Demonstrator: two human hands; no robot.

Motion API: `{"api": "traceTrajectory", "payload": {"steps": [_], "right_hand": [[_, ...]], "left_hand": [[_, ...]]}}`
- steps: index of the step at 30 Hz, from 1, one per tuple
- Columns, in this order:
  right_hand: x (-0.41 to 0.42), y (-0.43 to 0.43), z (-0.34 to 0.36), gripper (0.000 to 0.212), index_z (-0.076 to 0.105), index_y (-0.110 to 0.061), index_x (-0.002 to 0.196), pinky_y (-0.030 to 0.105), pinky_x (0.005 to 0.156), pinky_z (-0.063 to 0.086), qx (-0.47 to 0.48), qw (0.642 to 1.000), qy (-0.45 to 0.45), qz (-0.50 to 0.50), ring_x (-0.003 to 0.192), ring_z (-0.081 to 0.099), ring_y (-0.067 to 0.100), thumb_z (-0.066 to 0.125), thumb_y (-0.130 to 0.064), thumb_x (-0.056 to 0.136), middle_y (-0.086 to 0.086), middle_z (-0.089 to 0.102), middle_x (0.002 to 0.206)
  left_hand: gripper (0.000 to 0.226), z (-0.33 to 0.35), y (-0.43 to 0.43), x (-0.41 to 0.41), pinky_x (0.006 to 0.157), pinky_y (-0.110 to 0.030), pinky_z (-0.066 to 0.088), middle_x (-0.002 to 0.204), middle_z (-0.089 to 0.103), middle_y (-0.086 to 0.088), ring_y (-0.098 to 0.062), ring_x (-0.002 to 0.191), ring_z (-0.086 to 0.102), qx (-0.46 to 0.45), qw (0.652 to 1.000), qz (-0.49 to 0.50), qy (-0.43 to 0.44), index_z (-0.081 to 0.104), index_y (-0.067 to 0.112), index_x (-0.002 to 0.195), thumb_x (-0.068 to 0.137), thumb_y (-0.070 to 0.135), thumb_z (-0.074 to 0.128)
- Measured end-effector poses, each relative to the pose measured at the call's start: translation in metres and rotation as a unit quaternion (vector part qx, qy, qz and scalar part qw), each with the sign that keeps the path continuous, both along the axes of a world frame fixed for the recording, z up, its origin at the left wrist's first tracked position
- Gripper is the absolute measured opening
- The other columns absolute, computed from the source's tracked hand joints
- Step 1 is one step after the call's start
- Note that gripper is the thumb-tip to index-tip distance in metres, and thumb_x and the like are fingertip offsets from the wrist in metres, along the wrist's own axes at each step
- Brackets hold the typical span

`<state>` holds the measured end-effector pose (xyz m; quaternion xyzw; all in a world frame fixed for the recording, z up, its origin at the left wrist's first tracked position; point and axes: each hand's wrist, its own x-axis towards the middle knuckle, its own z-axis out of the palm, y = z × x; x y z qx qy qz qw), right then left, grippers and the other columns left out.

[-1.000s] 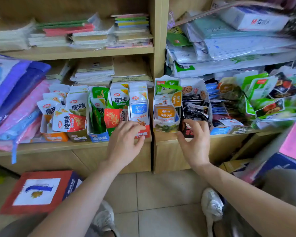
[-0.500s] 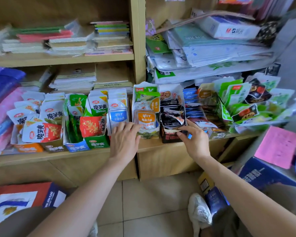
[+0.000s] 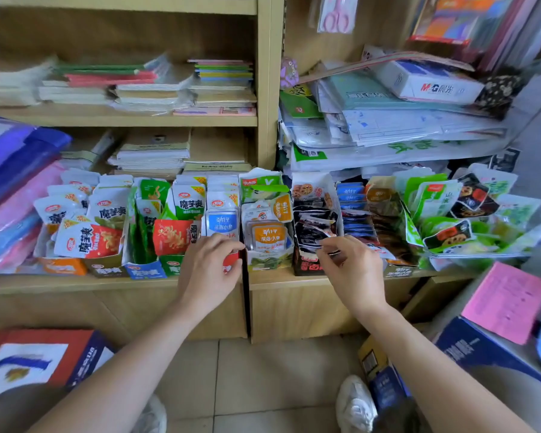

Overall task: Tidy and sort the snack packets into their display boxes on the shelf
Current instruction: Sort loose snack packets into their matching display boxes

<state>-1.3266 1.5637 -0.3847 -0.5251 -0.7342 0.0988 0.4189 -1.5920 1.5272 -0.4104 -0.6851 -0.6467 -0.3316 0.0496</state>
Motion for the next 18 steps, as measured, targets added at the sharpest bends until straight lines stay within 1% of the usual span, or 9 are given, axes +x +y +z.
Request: {"api": "traceTrajectory", "payload": {"steps": [3,5,6,8,10,12,14,16,18], "right_hand": [[-0.008,0.006,0.01,0.021,0.075,-0.018,0.106,0.015,0.069,0.053,-0.072,0.995,0.008,0.065,0.078,0.067,0.006,0.077,-0.019,0.085,-0.006,0.074,0.094],[-0.019,0.013,0.011,0.025,0.074,-0.021,0.11,0.019,0.075,0.054,-0.084,0.991,-0.023,0.103,0.087,0.068,0.008,0.077,-0.021,0.085,-0.008,0.073,0.103],[-0.026,0.017,0.011,0.03,0.072,-0.023,0.114,0.022,0.081,0.054,-0.076,0.989,-0.042,0.121,0.096,0.066,0.01,0.077,-0.021,0.085,-0.008,0.071,0.11],[-0.043,0.026,0.012,0.044,0.066,-0.023,0.126,0.027,0.095,0.045,-0.048,0.985,-0.079,0.148,0.112,0.056,0.014,0.078,-0.023,0.084,-0.007,0.066,0.122],[-0.06,0.039,0.008,0.057,0.058,-0.022,0.136,0.034,0.1,0.041,-0.03,0.978,-0.132,0.156,0.118,0.049,0.022,0.079,-0.026,0.083,-0.003,0.059,0.134],[-0.075,0.051,0.001,0.065,0.052,-0.02,0.141,0.043,0.098,0.046,-0.033,0.969,-0.186,0.16,0.116,0.052,0.029,0.079,-0.029,0.082,0.001,0.057,0.135],[-0.085,0.06,-0.006,0.066,0.052,-0.02,0.14,0.047,0.087,0.052,-0.046,0.965,-0.2,0.163,0.108,0.06,0.031,0.08,-0.024,0.081,0.002,0.057,0.126],[-0.091,0.065,-0.006,0.062,0.055,-0.022,0.135,0.046,0.08,0.055,-0.059,0.969,-0.173,0.165,0.1,0.063,0.029,0.082,-0.016,0.079,0.001,0.058,0.119],[-0.09,0.069,-0.003,0.058,0.057,-0.023,0.129,0.043,0.08,0.056,-0.073,0.971,-0.152,0.168,0.1,0.064,0.027,0.082,-0.013,0.078,0.0,0.062,0.116]], "left_hand": [[0.017,0.013,-0.007,-0.014,0.087,-0.03,0.046,0.098,0.07,0.013,-0.013,0.094,0.063,0.01,0.999,0.019,-0.028,0.076,0.024,0.098,0.083,0.017,0.078],[0.019,0.018,-0.01,-0.025,0.09,-0.025,0.042,0.102,0.07,0.012,-0.013,0.099,0.062,0.006,0.999,0.043,-0.027,0.076,0.025,0.102,0.084,0.021,0.077],[0.023,0.018,-0.01,-0.032,0.093,-0.026,0.04,0.107,0.069,0.01,-0.015,0.103,0.061,0.003,0.998,0.057,-0.019,0.075,0.024,0.107,0.084,0.022,0.077],[0.04,0.018,-0.012,-0.044,0.1,-0.035,0.042,0.125,0.065,0.004,-0.022,0.116,0.056,-0.009,0.996,0.085,0.018,0.07,0.023,0.122,0.083,0.026,0.078],[0.06,0.017,-0.013,-0.054,0.106,-0.047,0.042,0.143,0.053,-0.003,-0.028,0.13,0.045,-0.031,0.991,0.12,0.059,0.06,0.025,0.138,0.081,0.032,0.078],[0.071,0.017,-0.011,-0.064,0.111,-0.054,0.039,0.154,0.041,-0.007,-0.034,0.137,0.037,-0.06,0.984,0.152,0.066,0.051,0.027,0.146,0.081,0.036,0.077],[0.073,0.016,-0.007,-0.072,0.113,-0.053,0.038,0.158,0.036,-0.007,-0.035,0.139,0.038,-0.085,0.983,0.158,0.029,0.046,0.025,0.15,0.085,0.036,0.076],[0.068,0.017,-0.003,-0.078,0.113,-0.048,0.041,0.155,0.04,-0.004,-0.031,0.136,0.043,-0.084,0.986,0.14,0.014,0.048,0.021,0.149,0.088,0.033,0.074],[0.06,0.018,0.001,-0.084,0.108,-0.045,0.046,0.149,0.047,-0.002,-0.029,0.129,0.049,-0.068,0.989,0.13,0.02,0.055,0.019,0.143,0.088,0.029,0.075]]}}
